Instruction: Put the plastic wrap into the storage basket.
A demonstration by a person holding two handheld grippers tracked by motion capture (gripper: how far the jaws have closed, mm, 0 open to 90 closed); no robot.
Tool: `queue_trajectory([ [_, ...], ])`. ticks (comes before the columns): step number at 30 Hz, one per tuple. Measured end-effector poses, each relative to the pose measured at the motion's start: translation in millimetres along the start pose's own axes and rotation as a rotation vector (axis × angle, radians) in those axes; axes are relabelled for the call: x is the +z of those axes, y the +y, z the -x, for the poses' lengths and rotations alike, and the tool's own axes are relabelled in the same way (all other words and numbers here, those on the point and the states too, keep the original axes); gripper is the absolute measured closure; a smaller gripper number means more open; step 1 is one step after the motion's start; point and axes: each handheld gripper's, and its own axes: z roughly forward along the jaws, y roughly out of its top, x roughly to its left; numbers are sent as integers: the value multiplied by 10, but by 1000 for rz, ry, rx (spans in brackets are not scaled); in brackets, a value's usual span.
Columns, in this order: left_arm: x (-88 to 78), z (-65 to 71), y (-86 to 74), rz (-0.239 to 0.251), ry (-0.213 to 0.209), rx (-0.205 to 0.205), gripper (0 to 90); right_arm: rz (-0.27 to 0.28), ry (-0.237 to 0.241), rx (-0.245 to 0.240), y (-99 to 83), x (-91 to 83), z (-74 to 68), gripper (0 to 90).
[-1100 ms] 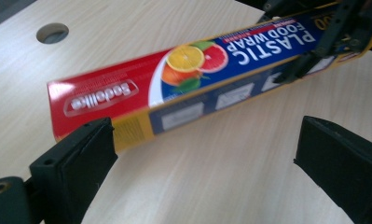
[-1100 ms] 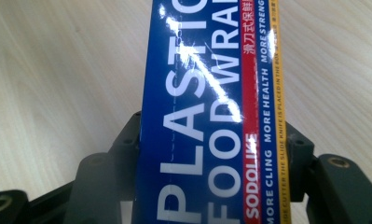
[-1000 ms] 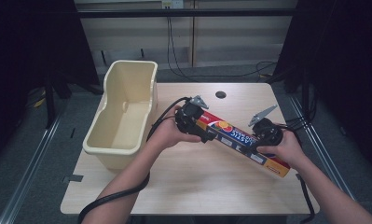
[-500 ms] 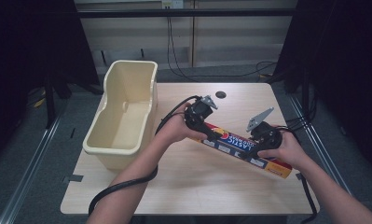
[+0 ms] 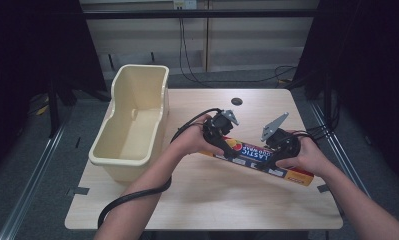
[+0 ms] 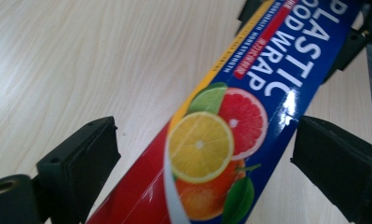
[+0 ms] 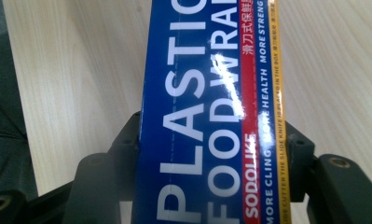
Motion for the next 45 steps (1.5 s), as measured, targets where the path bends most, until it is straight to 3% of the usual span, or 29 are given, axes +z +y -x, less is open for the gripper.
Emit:
queue_trajectory([
  [7,27,41,2,-24,-61,58,177,24,29,-63,57,8,20,414],
  [11,8,82,4,-3,-86,90,230,55,54,-108,60,-1,41,413],
  [15,15,153,51,-74,-138,44,306,51,94,-167,53,1,51,413],
  [18,27,217,64,-97,-147,60,368,36,115,-220,48,13,50,410],
  [21,9,250,68,-92,-140,37,393,55,129,-193,34,1,74,390],
  [23,2,273,69,-91,-128,24,404,98,125,-180,26,-17,112,343],
  [24,-23,264,72,-116,-117,-6,411,113,120,-158,28,-17,118,302],
  [25,-23,264,72,-116,-117,-6,414,121,100,-138,28,-28,119,276],
  [26,-31,265,67,-136,-92,-4,414,121,100,-138,28,-28,119,276],
  [27,-50,264,45,-172,-61,-6,417,123,76,-116,13,-47,139,174],
  [29,-89,249,16,-186,-31,-33,418,129,25,-90,-11,-63,155,55],
  [31,-156,199,-5,-187,-19,-83,420,148,0,-61,-57,-93,181,54],
  [34,-255,156,-14,-187,18,-103,419,190,-36,-25,-112,-133,212,16],
  [35,-287,137,-17,-181,19,-136,419,207,-50,-13,-125,-149,231,20],
  [38,-383,109,-18,-186,54,-151,419,234,-87,35,-164,-191,270,22],
  [41,-444,75,-32,-178,64,-184,419,236,-147,45,-212,-224,286,13],
  [42,-496,68,-35,-180,86,-191,418,245,-158,70,-233,-244,290,19],
  [45,-566,34,-46,-180,91,-229,418,256,-142,71,-272,-265,290,23],
])
